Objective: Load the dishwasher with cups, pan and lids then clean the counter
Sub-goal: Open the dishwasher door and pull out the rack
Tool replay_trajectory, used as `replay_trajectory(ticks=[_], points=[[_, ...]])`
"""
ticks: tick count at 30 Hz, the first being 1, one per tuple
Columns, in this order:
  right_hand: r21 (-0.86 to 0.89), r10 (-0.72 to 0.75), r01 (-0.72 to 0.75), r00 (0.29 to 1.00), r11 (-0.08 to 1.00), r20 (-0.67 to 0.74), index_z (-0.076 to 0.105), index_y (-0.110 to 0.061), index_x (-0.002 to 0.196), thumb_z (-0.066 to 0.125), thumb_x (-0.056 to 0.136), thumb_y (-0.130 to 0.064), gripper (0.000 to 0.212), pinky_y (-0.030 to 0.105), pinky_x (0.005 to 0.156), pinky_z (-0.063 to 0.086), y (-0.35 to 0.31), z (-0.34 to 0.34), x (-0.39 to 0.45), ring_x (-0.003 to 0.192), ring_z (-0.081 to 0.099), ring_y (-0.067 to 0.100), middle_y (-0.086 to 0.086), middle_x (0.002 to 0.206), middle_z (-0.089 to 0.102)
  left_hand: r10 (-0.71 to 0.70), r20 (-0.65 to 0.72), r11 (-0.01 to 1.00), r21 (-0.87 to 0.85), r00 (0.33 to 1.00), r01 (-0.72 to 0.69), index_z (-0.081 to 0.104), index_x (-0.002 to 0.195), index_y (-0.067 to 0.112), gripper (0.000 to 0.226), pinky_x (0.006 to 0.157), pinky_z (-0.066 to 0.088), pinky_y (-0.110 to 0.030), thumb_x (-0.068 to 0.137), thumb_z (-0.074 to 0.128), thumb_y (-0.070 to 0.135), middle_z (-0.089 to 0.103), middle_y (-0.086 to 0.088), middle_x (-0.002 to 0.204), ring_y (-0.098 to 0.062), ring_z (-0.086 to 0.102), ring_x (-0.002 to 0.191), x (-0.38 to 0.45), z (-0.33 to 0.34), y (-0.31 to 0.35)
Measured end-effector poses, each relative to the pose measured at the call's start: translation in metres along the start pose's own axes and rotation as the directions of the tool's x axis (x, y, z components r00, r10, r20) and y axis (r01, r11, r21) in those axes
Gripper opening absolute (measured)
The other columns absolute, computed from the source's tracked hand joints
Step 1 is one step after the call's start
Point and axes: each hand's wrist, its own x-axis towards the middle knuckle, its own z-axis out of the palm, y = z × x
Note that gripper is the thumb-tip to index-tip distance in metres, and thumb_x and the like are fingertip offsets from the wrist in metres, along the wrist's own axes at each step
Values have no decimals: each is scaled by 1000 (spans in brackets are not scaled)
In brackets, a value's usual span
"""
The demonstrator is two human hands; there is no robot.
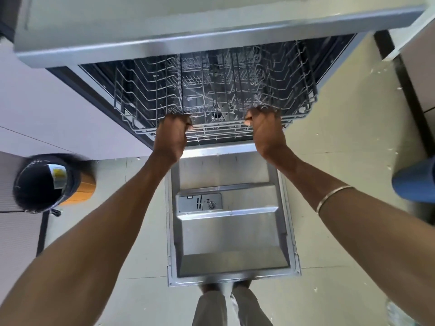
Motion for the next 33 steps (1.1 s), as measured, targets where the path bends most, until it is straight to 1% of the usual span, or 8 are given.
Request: replay_trajectory(ticks=[3, 5, 8, 12, 16, 19, 23, 33], points=[[-59, -35, 40, 996, 997, 87, 67, -10, 107, 50, 94, -1, 23, 36, 80, 53, 8, 2, -19, 81, 67, 27, 10, 90, 71, 8, 16, 1000, -5, 1000, -8, 71, 96, 4, 18, 72, 46, -21, 96, 54, 2, 72, -12, 96, -24, 68, 83, -23, 2, 2], [15, -2, 0, 991, 1000, 135, 68, -4, 110, 49, 96, -4, 24, 22, 80, 53, 11, -1, -32, 86, 67, 26, 14, 100, 71, 23, 17, 1000, 6, 1000, -23, 73, 92, 6, 19, 73, 51, -25, 93, 55, -2, 73, -12, 92, -25, 69, 80, -38, 5, 2], [38, 44, -53, 975, 998, 216, 65, 8, 112, 45, 96, -7, 29, -4, 77, 34, 15, -6, -58, 108, 55, 24, 18, 114, 63, 64, 16, 997, 38, 998, -64, 73, 87, 9, 24, 71, 56, -37, 89, 55, -7, 72, -12, 87, -29, 67, 77, -64, 10, 6], [93, 76, -98, 973, 991, 219, 66, 9, 109, 45, 96, -3, 27, -5, 77, 32, 11, -9, -83, 104, 55, 21, 17, 111, 64, 37, -19, 999, 38, 999, -36, 75, 101, 10, 26, 76, 57, -35, 88, 60, -7, 74, -10, 94, -26, 68, 83, -96, 11, 13], [-8, 20, -19, 984, 1000, 175, 73, -10, 103, 56, 94, -6, 19, 27, 78, 53, 7, -14, -114, 82, 66, 23, 10, 93, 73, 60, -3, 998, 29, 998, -60, 75, 94, 11, 24, 79, 55, -36, 87, 61, -6, 74, -10, 93, -26, 66, 85, -126, 10, 14], [43, 77, -86, 981, 995, 178, 77, -15, 95, 62, 90, -6, 18, 18, 68, 49, 5, -33, -130, 74, 70, 21, 9, 88, 75, 65, 18, 997, 36, 998, -66, 76, 90, 13, 31, 80, 51, -35, 82, 60, -12, 74, -9, 88, -26, 62, 85, -145, 17, 26], [30, 120, -135, 948, 990, 294, 77, -13, 97, 64, 89, -4, 18, 16, 74, 48, -1, -50, -138, 78, 70, 20, 8, 92, 76, -16, -25, 1000, 6, 1000, 16, 77, 92, 10, 38, 82, 49, -36, 76, 58, -19, 74, -9, 89, -26, 59, 88, -166, 19, 39], [71, 66, -100, 922, 993, 380, 77, -15, 93, 65, 86, 1, 21, 34, 78, 57, -26, -69, -239, 81, 69, 24, 8, 91, 75, 83, 38, 996, -33, 996, -82, 75, 89, 7, 43, 68, 53, -33, 64, 62, -25, 71, -13, 81, -31, 62, 80, -266, 0, 47]])
